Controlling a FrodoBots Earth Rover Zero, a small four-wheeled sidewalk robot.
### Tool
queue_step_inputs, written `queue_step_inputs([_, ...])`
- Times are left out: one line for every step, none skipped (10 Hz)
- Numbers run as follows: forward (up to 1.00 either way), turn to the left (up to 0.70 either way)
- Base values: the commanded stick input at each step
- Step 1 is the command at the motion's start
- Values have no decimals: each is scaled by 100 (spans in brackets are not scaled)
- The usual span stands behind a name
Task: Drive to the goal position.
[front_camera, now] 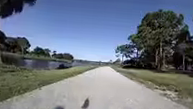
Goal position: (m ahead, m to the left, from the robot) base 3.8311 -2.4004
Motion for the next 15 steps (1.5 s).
queue_step_inputs([70,0])
queue_step_inputs([70,0])
queue_step_inputs([70,0])
queue_step_inputs([70,0])
queue_step_inputs([70,0])
queue_step_inputs([70,0])
queue_step_inputs([70,0])
queue_step_inputs([70,0])
queue_step_inputs([70,0])
queue_step_inputs([70,0])
queue_step_inputs([70,0])
queue_step_inputs([70,0])
queue_step_inputs([70,0])
queue_step_inputs([70,0])
queue_step_inputs([70,0])
